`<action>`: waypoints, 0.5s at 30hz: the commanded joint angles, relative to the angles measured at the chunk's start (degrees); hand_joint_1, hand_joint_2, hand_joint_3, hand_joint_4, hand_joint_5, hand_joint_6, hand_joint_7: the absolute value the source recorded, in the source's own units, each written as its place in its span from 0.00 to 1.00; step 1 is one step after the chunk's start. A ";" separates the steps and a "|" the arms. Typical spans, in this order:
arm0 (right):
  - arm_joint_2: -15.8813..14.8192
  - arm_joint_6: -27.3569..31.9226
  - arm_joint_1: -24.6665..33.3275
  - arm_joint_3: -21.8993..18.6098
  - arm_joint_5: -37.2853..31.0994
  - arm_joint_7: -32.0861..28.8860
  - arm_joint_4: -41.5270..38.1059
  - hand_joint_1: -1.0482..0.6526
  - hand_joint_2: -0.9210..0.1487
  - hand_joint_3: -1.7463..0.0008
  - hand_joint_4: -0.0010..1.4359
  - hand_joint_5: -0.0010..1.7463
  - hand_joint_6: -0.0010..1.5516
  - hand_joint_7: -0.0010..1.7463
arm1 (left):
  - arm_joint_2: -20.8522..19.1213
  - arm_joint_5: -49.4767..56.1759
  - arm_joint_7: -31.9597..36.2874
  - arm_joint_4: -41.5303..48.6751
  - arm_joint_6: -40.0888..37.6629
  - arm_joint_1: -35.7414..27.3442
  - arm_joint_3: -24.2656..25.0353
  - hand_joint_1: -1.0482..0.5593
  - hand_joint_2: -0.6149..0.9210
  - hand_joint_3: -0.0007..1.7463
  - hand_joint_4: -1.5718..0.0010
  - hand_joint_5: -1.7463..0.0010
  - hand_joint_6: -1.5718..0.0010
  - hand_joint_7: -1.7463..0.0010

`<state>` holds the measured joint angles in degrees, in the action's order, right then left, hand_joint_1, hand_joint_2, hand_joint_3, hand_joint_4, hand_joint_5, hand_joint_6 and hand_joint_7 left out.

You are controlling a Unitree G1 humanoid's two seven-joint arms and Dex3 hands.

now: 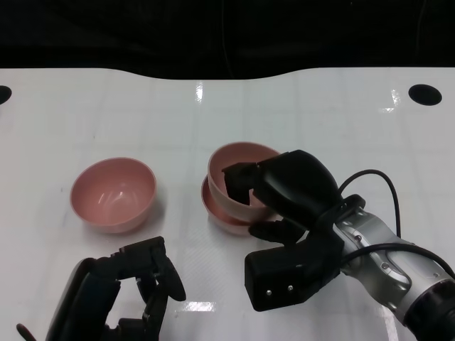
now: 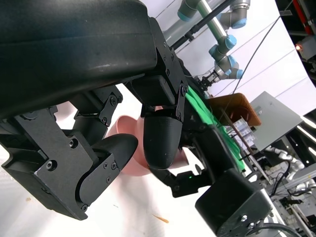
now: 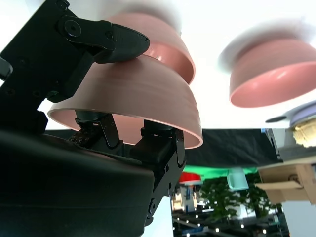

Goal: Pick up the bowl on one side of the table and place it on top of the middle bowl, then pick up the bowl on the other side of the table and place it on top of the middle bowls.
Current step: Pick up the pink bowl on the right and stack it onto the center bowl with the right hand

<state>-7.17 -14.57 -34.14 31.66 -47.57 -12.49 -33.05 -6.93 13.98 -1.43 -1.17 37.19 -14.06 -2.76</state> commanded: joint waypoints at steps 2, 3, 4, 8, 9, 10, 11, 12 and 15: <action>0.37 0.85 -1.34 -0.31 1.39 1.56 -1.27 0.48 0.53 0.35 0.66 1.00 0.48 0.80 | -0.14 0.41 0.72 -0.94 -0.68 -0.27 -0.11 0.62 0.58 0.89 0.44 0.04 0.46 0.16; 0.59 1.08 -1.42 -0.45 2.09 2.82 -1.62 0.49 0.49 0.41 0.64 1.00 0.53 0.63 | -0.12 0.35 0.68 -0.95 -0.70 -0.25 -0.12 0.62 0.57 0.89 0.44 0.04 0.46 0.16; 0.63 1.43 -1.61 -0.37 2.49 4.15 -1.87 0.46 0.38 0.55 0.55 0.90 0.55 0.38 | -0.09 0.24 0.62 -0.92 -0.67 -0.18 -0.14 0.63 0.57 0.90 0.44 0.03 0.46 0.16; 0.30 3.34 -2.31 0.68 1.86 7.49 -1.95 0.38 0.07 0.90 0.43 0.41 0.47 0.03 | -0.07 0.69 0.68 -1.10 -0.93 -0.07 -0.17 0.63 0.57 0.90 0.44 0.03 0.46 0.15; 0.23 3.86 -2.50 1.08 1.39 7.94 -2.03 0.36 0.04 0.93 0.41 0.32 0.44 0.02 | -0.06 0.84 0.72 -1.19 -1.11 -0.06 -0.16 0.63 0.57 0.90 0.44 0.03 0.46 0.15; 0.21 4.22 -2.67 1.41 1.12 8.39 -2.16 0.32 0.01 0.93 0.36 0.25 0.39 0.01 | -0.04 0.75 0.68 -1.21 -1.22 -0.05 -0.18 0.63 0.57 0.90 0.44 0.03 0.46 0.15; 0.19 4.49 -2.76 1.63 1.02 8.70 -2.21 0.30 0.01 0.92 0.33 0.21 0.36 0.00 | -0.02 0.68 0.65 -1.24 -1.31 -0.05 -0.21 0.63 0.57 0.90 0.44 0.02 0.46 0.15; 0.21 4.66 -2.81 1.81 0.99 8.85 -2.29 0.28 0.00 0.91 0.31 0.19 0.33 0.00 | 0.01 0.59 0.64 -1.22 -1.34 -0.03 -0.23 0.63 0.57 0.90 0.44 0.02 0.46 0.14; 0.20 4.65 -2.58 2.12 0.98 8.39 -2.15 0.24 0.00 0.89 0.25 0.16 0.27 0.00 | 0.06 0.52 0.70 -1.08 -1.03 -0.01 -0.35 0.63 0.57 0.90 0.44 0.02 0.46 0.14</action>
<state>-6.56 -10.15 -35.67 33.82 -46.38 -4.21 -34.99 -6.57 14.35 -1.41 -1.47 36.33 -14.04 -3.15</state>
